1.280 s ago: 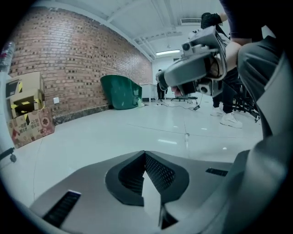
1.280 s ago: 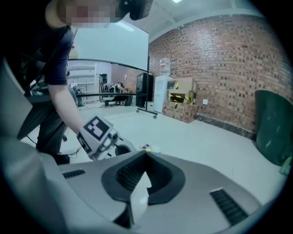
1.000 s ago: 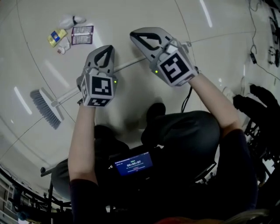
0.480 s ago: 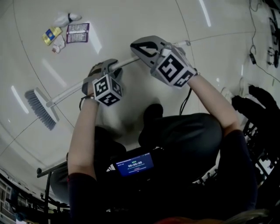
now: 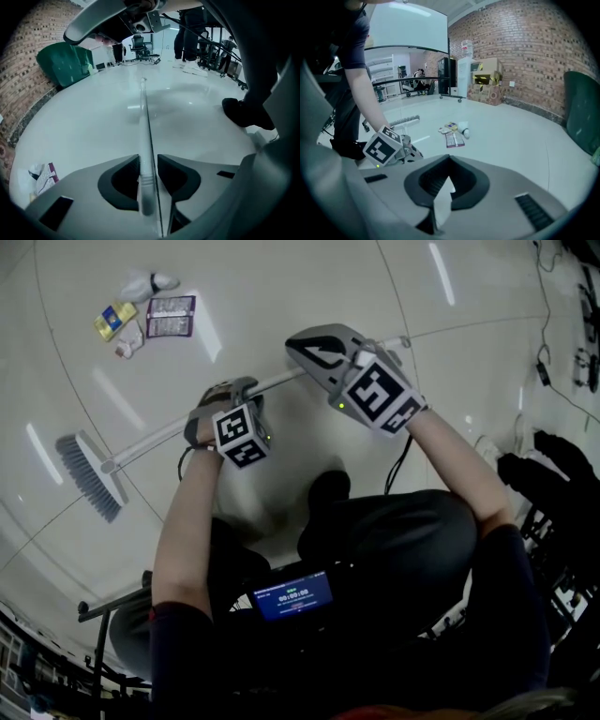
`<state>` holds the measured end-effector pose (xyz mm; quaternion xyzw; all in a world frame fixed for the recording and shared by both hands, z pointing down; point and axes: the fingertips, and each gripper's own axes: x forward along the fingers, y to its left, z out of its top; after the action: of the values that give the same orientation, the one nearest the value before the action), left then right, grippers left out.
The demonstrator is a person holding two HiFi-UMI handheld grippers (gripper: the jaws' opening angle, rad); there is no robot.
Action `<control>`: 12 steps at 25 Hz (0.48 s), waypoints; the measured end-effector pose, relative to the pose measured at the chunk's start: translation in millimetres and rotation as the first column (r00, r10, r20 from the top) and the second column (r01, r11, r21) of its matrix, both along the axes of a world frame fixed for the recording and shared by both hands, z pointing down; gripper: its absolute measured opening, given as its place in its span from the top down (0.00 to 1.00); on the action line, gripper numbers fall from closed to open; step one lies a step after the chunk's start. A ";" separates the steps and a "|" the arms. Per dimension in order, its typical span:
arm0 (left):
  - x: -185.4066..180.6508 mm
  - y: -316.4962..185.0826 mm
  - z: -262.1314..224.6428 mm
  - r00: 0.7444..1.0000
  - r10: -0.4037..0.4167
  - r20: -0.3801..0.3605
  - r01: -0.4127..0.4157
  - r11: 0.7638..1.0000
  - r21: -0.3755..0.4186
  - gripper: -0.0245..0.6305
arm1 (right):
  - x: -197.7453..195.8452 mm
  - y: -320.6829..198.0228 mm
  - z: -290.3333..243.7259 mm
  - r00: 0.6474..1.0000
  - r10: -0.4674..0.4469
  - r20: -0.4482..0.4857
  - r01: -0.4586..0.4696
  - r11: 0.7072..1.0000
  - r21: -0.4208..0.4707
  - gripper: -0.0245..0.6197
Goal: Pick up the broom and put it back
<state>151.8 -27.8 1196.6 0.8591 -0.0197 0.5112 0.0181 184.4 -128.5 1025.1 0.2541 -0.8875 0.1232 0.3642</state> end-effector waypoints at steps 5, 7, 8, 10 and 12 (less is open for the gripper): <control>1.0 1.1 1.6 0.999 -0.037 0.037 0.038 0.999 -0.012 0.83 | -12.2 -3.9 -6.2 1.000 -0.026 0.016 0.026 0.999 0.019 0.94; 0.6 1.2 1.8 0.997 -0.055 0.045 0.056 0.998 -0.009 0.83 | -18.6 -2.7 -11.0 0.999 -0.047 0.018 0.046 0.998 0.032 0.94; 0.2 1.7 1.6 0.997 -0.058 0.045 0.058 0.998 0.000 0.83 | -21.4 -2.4 -14.2 0.998 -0.053 0.022 0.052 0.998 0.039 0.94; -0.8 0.4 -0.1 0.997 -0.068 0.038 0.067 0.997 0.024 0.83 | -25.1 -3.0 -21.2 0.998 -0.057 0.030 0.056 0.997 0.054 0.94; -2.0 -7.0 -5.8 0.995 -0.093 0.022 0.092 0.994 0.050 0.83 | -27.4 -5.3 -30.1 0.997 -0.059 0.041 0.056 0.996 0.075 0.94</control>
<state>149.9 -34.8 1190.8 0.8511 -0.0723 0.5196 0.0207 156.9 -133.8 995.0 0.2390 -0.9060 0.0852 0.3389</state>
